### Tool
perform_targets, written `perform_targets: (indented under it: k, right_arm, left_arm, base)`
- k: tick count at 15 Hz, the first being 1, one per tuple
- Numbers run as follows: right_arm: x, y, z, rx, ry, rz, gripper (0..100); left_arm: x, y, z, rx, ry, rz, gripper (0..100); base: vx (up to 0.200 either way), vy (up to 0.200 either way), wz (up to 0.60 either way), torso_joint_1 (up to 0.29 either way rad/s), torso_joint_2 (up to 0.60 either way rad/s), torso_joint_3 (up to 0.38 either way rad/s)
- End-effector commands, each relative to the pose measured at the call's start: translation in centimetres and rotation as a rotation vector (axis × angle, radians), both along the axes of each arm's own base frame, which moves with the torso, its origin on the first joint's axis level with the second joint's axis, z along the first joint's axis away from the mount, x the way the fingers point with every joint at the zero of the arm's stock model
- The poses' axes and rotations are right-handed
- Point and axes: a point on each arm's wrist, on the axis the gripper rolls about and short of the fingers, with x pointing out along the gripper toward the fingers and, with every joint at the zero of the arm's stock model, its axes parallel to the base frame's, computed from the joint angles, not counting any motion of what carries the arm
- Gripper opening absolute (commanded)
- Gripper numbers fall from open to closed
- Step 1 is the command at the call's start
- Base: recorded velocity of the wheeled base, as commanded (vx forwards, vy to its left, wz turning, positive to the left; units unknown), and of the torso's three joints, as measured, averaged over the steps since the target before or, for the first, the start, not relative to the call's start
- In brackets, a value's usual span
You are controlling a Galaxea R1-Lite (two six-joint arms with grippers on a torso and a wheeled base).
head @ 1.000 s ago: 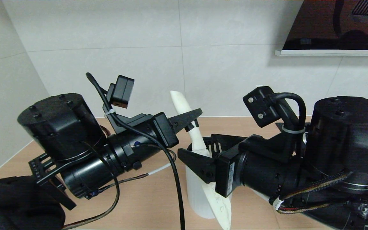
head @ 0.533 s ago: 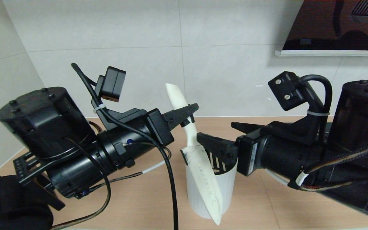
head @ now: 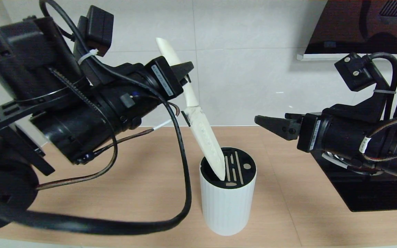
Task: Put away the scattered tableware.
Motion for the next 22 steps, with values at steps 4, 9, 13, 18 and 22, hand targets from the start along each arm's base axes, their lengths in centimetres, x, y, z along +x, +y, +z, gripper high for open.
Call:
perform_targets:
  k: [4, 9, 13, 18, 22]
  right_arm:
    - [0.5, -0.4, -0.1, -0.009, -0.006, -0.024, 100]
    - [0.5, -0.4, -0.2, -0.012, -0.005, -0.029, 100]
    - [0.6, -0.3, -0.4, -0.017, 0.001, -0.03, 100]
    - [0.6, -0.3, -0.4, -0.019, 0.0, -0.032, 100]
    - [0.6, -0.3, -0.5, -0.02, 0.002, -0.032, 100]
  left_arm:
    - [-0.1, -3.2, -1.6, 0.149, -0.032, 0.165, 0]
    - [-1.4, -5.5, -2.2, 0.238, -0.166, 0.329, 0]
    - [-0.8, -6.8, -3.1, 0.258, -0.204, 0.43, 0]
    - [-1.0, -8.2, -4.5, 0.276, -0.185, 0.397, 0]
    - [-0.8, -8.6, -5.1, 0.277, -0.173, 0.392, 0]
  base:
    - [0.0, 0.0, 0.0, 0.0, 0.0, 0.0]
    - [0.0, 0.0, 0.0, 0.0, 0.0, 0.0]
    - [0.0, 0.0, 0.0, 0.0, 0.0, 0.0]
    - [0.0, 0.0, 0.0, 0.0, 0.0, 0.0]
    - [0.0, 0.0, 0.0, 0.0, 0.0, 0.0]
